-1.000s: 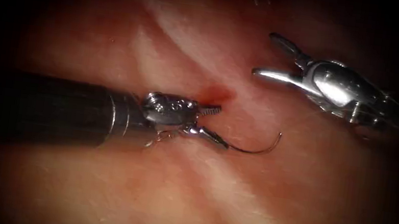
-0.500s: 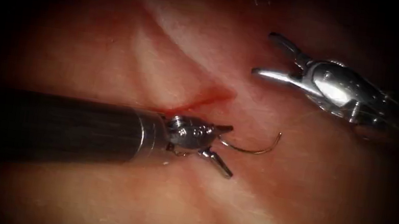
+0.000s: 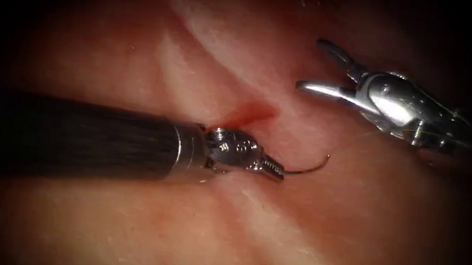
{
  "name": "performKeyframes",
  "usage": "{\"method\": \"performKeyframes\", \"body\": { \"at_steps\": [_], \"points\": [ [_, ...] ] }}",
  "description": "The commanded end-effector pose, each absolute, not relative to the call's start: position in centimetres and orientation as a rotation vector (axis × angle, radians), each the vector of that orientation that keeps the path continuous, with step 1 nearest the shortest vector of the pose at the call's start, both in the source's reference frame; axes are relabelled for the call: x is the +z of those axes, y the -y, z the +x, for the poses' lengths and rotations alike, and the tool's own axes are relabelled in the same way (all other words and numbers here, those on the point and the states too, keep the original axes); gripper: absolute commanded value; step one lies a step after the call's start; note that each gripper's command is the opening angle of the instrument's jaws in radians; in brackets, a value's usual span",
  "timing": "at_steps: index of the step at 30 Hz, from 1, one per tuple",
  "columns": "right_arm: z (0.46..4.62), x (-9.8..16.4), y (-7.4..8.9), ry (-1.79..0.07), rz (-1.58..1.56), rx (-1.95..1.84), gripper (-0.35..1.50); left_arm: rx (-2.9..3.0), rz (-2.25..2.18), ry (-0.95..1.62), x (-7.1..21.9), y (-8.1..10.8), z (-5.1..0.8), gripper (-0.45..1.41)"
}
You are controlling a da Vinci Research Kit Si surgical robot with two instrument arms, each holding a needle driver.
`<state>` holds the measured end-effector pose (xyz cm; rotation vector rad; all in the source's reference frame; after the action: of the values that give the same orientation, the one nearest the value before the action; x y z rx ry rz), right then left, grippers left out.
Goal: Wound Closure
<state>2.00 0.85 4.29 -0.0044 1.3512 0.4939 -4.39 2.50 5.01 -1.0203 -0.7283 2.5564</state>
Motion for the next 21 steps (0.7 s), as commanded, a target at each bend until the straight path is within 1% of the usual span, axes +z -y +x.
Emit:
{"method": "performKeyframes", "body": {
  "at_steps": [1, 4, 10, 18, 21],
  "points": [
    [2.08, 4.3, -0.9, -1.354, -0.006, 0.493, 1.31, 2.557, -1.018, 0.718, 5.0, -2.5, -4.43, -0.45],
    [2.07, 4.3, -0.9, -1.353, -0.006, 0.493, 1.31, 2.56, -1.003, 0.681, 4.9, -2.5, -4.38, -0.45],
    [1.98, 4.4, -1.0, -1.352, -0.016, 0.485, 1.25, 2.558, -0.996, 0.613, 4.6, -2.5, -4.24, -0.45],
    [1.94, 4.6, -0.9, -1.254, -0.041, 0.474, 1.23, 2.518, -1.047, 0.539, 4.1, -2.6, -4.09, -0.45],
    [1.94, 4.7, -0.8, -1.202, -0.035, 0.458, 1.13, 2.483, -1.056, 0.508, 4.0, -2.7, -4.05, -0.45]
  ]
}}
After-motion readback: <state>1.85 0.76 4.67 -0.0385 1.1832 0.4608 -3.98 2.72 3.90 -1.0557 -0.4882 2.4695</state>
